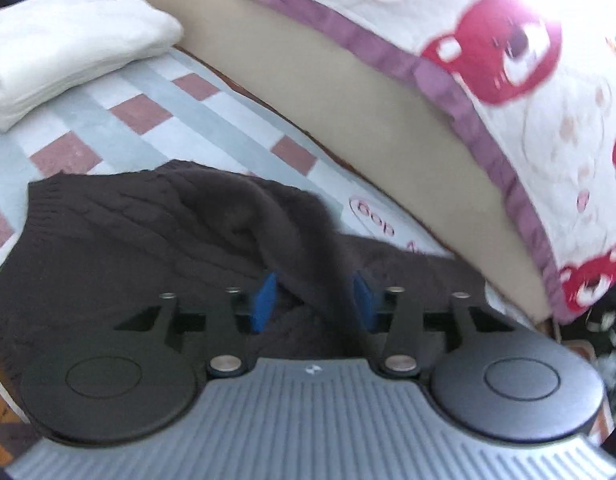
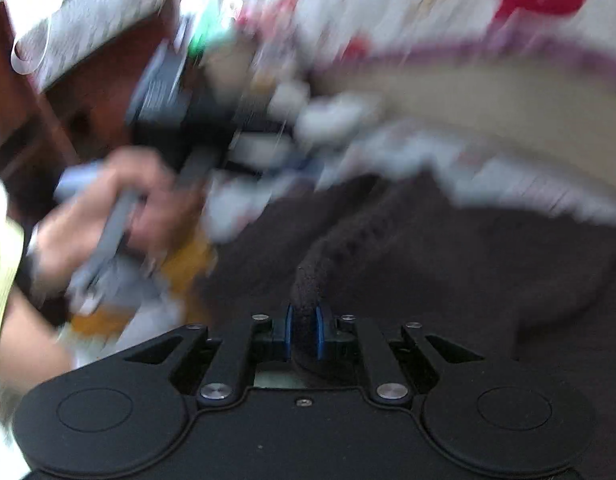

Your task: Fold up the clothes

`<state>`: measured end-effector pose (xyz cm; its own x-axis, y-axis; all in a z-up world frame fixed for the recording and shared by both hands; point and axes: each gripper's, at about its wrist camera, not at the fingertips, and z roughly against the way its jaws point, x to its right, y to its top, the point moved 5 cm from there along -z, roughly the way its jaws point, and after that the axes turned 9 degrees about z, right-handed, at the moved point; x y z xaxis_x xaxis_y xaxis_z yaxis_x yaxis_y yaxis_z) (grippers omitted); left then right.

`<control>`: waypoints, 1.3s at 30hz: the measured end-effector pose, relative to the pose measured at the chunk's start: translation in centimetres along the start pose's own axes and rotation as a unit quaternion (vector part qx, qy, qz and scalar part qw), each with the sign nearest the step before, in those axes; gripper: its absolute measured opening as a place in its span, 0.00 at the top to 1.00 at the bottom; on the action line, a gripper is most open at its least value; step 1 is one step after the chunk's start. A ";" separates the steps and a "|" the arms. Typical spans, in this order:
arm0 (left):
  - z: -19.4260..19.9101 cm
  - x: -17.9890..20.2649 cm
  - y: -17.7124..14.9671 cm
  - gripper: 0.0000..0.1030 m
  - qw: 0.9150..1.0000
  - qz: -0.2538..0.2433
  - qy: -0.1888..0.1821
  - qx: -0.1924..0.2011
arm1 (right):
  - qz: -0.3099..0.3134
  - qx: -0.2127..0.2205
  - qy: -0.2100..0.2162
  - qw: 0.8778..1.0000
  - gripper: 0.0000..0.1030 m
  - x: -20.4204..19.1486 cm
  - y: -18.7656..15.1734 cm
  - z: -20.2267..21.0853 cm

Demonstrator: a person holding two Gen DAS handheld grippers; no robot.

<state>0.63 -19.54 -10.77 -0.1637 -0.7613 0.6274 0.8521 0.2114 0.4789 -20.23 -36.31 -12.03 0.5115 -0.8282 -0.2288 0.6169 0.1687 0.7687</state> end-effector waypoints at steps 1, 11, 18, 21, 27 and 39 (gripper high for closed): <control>0.0 -0.1 -0.1 0.57 1.000 0.003 -0.002 -0.001 | 0.009 -0.022 0.004 1.000 0.88 -0.6 -0.4 -0.7; -7.6 -2.0 0.4 0.42 0.995 -0.035 0.064 -0.065 | -0.077 -0.044 0.060 0.994 0.88 0.3 -1.7 -1.1; -13.8 2.0 -2.5 0.88 0.964 -0.191 0.110 -0.149 | -0.114 -0.035 0.074 0.990 0.88 0.5 -2.3 -1.1; -11.9 2.7 -1.4 0.91 0.971 -0.172 0.099 -0.135 | -0.144 -0.018 0.028 0.989 0.88 2.4 -2.2 0.2; 1.6 0.4 -1.4 0.90 0.979 -0.166 0.112 -0.023 | -0.185 0.093 -0.077 0.975 0.88 5.7 -1.2 6.2; 3.3 -8.8 -4.8 0.53 0.989 0.003 0.094 -0.112 | -0.197 0.023 -0.121 0.973 0.81 7.4 -1.2 4.6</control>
<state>-3.64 -11.83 -16.54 -0.0809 -0.8660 0.4935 0.9451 0.0906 0.3139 -19.95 -45.08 -11.91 0.0818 -0.9265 -0.3673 0.7060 -0.2063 0.6776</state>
